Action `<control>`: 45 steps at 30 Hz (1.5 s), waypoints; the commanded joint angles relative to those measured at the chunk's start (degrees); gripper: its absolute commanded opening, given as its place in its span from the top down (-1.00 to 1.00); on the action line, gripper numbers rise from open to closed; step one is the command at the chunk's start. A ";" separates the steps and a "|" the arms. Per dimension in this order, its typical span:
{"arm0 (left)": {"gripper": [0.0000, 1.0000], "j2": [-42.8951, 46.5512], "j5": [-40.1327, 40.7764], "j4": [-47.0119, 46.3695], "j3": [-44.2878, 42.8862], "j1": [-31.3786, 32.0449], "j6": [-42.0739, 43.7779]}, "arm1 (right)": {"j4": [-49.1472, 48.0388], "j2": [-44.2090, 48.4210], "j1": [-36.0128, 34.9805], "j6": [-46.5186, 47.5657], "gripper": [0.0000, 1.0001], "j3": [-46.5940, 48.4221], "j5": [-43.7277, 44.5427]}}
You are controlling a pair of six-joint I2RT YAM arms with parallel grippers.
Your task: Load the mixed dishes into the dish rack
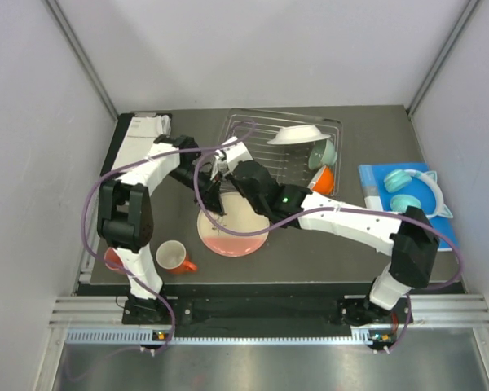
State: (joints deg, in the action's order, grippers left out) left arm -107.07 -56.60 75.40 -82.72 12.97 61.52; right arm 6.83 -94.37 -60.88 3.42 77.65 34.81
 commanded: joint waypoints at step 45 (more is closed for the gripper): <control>1.00 12.94 54.66 -52.01 -14.31 37.13 -1.40 | 7.50 63.95 0.94 -19.50 -0.99 -25.52 29.88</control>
State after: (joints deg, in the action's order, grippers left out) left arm -92.95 -2.94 32.82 -95.15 49.98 58.70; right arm 13.74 -31.29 -60.18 -14.26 53.28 64.88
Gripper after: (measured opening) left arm 0.240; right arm 0.996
